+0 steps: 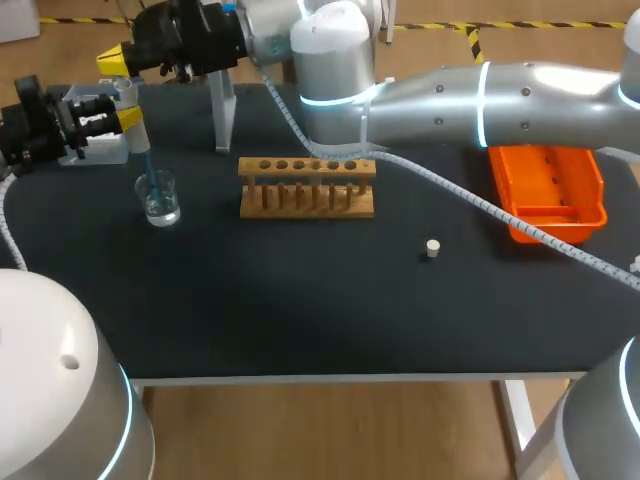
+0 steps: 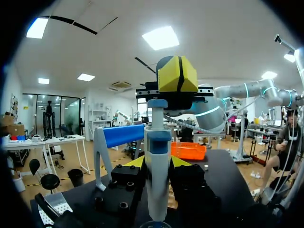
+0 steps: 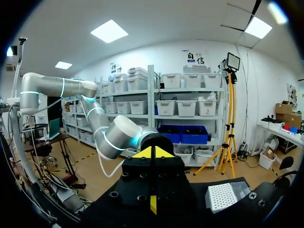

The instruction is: Invert the test tube, pick up the pipette, mount the tip to pipette, aspirate from beaker and dispense into the tube, eject the tip, return the pipette, and cap with the stopper.

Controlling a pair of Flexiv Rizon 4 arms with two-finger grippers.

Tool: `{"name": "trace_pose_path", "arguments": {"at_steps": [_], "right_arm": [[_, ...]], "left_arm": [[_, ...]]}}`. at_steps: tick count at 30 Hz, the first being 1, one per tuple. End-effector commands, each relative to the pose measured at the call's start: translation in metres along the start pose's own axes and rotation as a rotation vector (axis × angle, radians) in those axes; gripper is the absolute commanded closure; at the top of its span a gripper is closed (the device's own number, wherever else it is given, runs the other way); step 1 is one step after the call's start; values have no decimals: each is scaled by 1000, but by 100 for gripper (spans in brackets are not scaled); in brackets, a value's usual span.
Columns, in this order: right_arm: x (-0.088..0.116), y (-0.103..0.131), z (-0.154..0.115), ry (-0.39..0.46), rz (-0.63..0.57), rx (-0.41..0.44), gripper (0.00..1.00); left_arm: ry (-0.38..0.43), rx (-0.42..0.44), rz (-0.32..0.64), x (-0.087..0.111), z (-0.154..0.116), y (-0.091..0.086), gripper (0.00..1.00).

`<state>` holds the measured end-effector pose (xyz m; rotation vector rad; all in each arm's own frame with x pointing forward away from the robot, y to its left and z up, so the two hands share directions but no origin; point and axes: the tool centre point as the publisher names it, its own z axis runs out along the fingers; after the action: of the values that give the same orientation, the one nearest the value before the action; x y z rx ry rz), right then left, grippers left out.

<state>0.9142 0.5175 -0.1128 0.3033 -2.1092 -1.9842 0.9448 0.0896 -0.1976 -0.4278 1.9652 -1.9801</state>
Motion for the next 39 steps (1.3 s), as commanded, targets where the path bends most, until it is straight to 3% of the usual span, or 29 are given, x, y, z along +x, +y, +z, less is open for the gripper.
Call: {"name": "trace_pose_path", "arguments": {"at_steps": [1,20,39], "right_arm": [[-5,-5,1,-4,6,-3,100],[-16,-18,3,-36,26,5,100],[-14,-40,2,-34,57,24,100]], "left_arm": [[-1,1,1,0,0,0,100],[-1,1,1,0,0,0,100],[-1,1,1,0,0,0,100]]}}
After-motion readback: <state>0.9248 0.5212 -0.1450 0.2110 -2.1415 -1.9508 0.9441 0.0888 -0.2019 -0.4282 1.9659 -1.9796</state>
